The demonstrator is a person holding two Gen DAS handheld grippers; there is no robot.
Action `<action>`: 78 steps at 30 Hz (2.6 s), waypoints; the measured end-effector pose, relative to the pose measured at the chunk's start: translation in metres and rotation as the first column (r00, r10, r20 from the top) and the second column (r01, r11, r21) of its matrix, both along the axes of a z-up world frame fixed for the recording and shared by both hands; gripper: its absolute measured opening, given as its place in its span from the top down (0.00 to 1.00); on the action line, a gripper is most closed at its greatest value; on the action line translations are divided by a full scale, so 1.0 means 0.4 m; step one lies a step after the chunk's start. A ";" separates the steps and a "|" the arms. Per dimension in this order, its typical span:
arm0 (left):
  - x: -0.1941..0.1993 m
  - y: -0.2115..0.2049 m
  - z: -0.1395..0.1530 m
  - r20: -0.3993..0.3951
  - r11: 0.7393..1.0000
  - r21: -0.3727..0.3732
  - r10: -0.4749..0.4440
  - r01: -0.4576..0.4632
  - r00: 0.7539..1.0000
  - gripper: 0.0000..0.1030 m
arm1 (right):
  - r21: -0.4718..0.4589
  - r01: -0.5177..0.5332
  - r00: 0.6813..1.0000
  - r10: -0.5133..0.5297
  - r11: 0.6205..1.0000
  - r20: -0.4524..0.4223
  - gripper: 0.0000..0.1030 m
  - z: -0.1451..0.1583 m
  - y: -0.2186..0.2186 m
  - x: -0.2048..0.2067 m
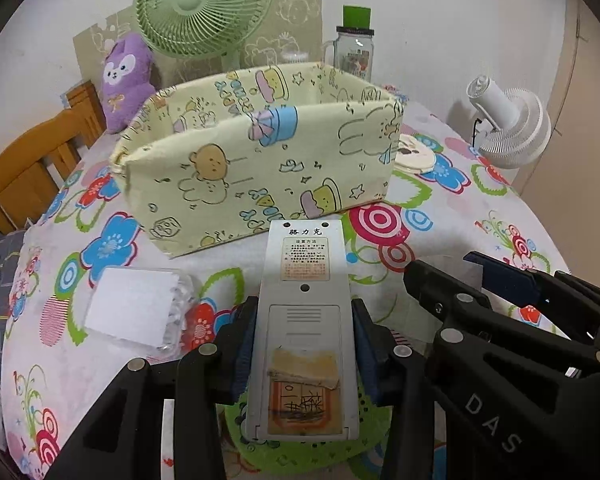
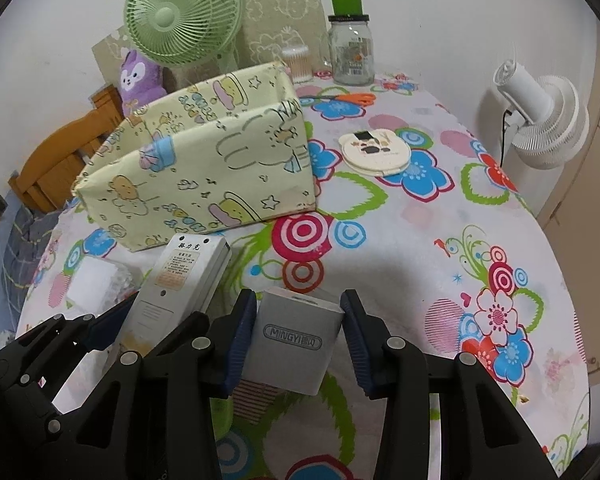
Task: Organize rigid objects
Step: 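Close the left gripper on the labeled box while the right grips the MINGYI box, then lift and carry both white boxes toward the yellow storage box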
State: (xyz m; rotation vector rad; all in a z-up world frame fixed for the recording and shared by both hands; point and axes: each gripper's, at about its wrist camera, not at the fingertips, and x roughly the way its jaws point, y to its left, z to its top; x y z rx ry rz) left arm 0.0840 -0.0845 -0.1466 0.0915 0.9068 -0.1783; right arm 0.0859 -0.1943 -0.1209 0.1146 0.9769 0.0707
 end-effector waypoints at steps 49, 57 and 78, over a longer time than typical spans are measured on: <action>-0.060 0.058 0.263 0.229 0.999 -0.001 0.041 -0.041 0.973 0.56 | 0.005 -0.036 0.973 0.034 0.999 0.227 0.55 0.266 0.057 -0.031; -0.028 0.065 0.280 0.238 0.999 -0.002 0.049 -0.050 0.970 0.56 | 0.005 -0.044 0.971 0.042 0.999 0.235 0.55 0.278 0.064 0.004; 0.130 0.083 0.271 0.224 0.996 0.012 0.085 -0.090 0.971 0.56 | 0.013 -0.052 0.976 0.048 0.999 0.213 0.55 0.255 0.087 0.176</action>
